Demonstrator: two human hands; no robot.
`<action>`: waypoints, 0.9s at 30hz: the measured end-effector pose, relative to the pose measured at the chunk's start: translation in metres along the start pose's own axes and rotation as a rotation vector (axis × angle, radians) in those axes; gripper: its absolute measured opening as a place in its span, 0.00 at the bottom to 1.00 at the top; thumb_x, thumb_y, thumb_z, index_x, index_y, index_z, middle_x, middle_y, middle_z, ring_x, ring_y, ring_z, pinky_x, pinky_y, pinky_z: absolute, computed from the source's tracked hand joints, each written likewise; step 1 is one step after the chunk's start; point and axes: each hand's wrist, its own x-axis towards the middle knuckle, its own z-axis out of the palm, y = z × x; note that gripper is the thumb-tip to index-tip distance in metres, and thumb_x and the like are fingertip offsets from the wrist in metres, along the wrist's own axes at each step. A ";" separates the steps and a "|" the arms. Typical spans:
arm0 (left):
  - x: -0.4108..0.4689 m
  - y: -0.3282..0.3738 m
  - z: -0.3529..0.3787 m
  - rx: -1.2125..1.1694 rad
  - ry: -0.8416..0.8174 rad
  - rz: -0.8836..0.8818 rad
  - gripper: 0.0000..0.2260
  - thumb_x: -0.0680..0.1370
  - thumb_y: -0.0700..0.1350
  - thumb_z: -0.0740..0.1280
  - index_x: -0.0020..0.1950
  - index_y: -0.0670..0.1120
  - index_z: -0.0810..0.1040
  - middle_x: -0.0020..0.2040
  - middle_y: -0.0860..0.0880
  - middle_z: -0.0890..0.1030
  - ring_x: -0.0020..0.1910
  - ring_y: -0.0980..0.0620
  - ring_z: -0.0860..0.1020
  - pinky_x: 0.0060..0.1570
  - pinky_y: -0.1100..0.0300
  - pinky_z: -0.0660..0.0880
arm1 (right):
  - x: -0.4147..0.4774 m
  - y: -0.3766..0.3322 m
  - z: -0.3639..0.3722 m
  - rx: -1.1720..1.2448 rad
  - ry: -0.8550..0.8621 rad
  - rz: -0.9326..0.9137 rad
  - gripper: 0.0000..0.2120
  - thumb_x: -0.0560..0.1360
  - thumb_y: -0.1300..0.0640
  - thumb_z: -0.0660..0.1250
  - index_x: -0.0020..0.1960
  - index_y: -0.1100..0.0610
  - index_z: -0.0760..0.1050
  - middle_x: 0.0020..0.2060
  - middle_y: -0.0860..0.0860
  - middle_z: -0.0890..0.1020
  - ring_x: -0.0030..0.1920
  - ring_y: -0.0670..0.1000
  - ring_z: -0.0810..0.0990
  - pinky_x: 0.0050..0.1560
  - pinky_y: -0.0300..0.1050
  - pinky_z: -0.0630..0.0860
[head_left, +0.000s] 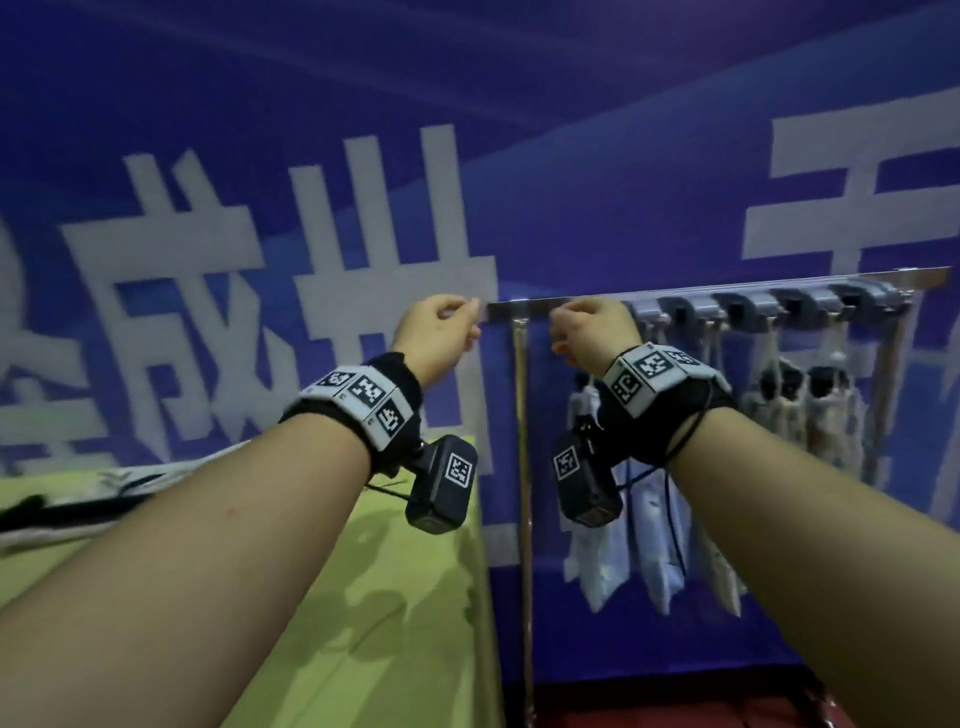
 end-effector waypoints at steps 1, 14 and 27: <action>-0.010 -0.015 -0.025 -0.013 0.036 -0.047 0.06 0.82 0.49 0.62 0.50 0.47 0.75 0.37 0.50 0.79 0.35 0.54 0.77 0.30 0.65 0.70 | -0.007 -0.002 0.024 0.021 -0.043 0.017 0.13 0.77 0.61 0.63 0.34 0.54 0.71 0.33 0.55 0.76 0.31 0.52 0.74 0.29 0.40 0.68; -0.125 -0.200 -0.235 -0.336 0.420 -0.641 0.19 0.83 0.52 0.59 0.66 0.40 0.73 0.54 0.43 0.80 0.51 0.46 0.79 0.53 0.53 0.74 | -0.095 0.041 0.272 -0.034 -0.442 0.354 0.06 0.76 0.60 0.66 0.52 0.59 0.78 0.51 0.58 0.80 0.51 0.58 0.78 0.57 0.56 0.77; -0.088 -0.254 -0.224 -1.016 0.394 -0.755 0.29 0.82 0.51 0.62 0.79 0.44 0.55 0.75 0.36 0.62 0.72 0.36 0.66 0.71 0.43 0.66 | -0.045 0.073 0.344 -0.274 -0.652 0.264 0.29 0.77 0.63 0.64 0.75 0.56 0.59 0.65 0.59 0.72 0.52 0.57 0.78 0.29 0.42 0.77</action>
